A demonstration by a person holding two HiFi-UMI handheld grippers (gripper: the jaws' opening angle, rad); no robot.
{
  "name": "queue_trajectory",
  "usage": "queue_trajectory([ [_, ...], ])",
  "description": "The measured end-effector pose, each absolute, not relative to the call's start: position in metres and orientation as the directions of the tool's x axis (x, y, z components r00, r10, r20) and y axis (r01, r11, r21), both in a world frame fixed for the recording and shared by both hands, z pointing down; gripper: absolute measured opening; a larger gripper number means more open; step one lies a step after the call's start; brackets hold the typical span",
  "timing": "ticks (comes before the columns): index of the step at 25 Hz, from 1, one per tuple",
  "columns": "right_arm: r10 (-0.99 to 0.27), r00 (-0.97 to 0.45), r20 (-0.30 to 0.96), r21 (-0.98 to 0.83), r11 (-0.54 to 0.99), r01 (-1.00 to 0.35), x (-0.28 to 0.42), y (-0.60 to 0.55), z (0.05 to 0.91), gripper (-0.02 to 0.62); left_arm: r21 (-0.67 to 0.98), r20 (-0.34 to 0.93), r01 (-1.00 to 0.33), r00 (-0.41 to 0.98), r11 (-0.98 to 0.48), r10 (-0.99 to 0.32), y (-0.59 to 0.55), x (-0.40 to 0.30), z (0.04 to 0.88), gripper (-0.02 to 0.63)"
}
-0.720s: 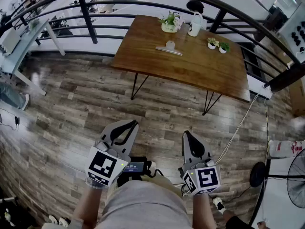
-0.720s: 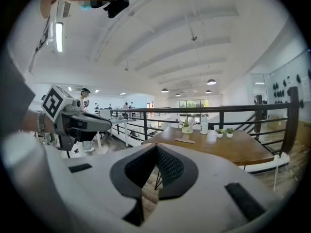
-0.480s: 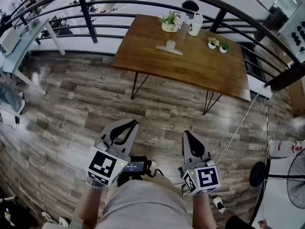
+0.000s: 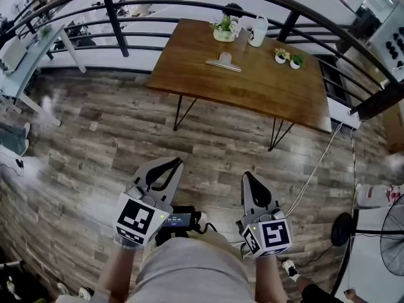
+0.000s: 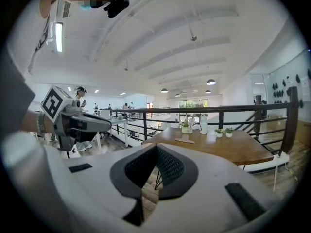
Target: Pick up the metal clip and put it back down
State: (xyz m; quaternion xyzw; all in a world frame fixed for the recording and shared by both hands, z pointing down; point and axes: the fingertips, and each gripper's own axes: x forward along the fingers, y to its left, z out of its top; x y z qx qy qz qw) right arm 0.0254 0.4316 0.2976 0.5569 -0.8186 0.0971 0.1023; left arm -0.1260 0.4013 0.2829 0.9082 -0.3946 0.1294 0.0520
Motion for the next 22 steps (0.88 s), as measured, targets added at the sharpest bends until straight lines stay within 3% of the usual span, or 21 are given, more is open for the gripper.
queue_trajectory([
  [16,-0.892,-0.370,0.258,-0.097,0.357,-0.929,0.0257,0.4349,0.2927,0.005,-0.002,0.263,-0.743,0.646,-0.670,-0.717,0.4062,-0.1245,0.2782,0.017],
  [18,-0.890,-0.375,0.259,-0.103,0.361,-0.927,0.0296,0.4340,0.2939,0.063,-0.004,0.273,-0.746,0.640,-0.666,-0.718,0.4056,-0.1207,0.2809,0.017],
  [22,-0.891,-0.373,0.258,-0.105,0.358,-0.928,0.0321,0.4339,0.2939,0.101,0.004,0.276,-0.761,0.625,-0.649,-0.731,0.4031,-0.1207,0.2809,0.018],
])
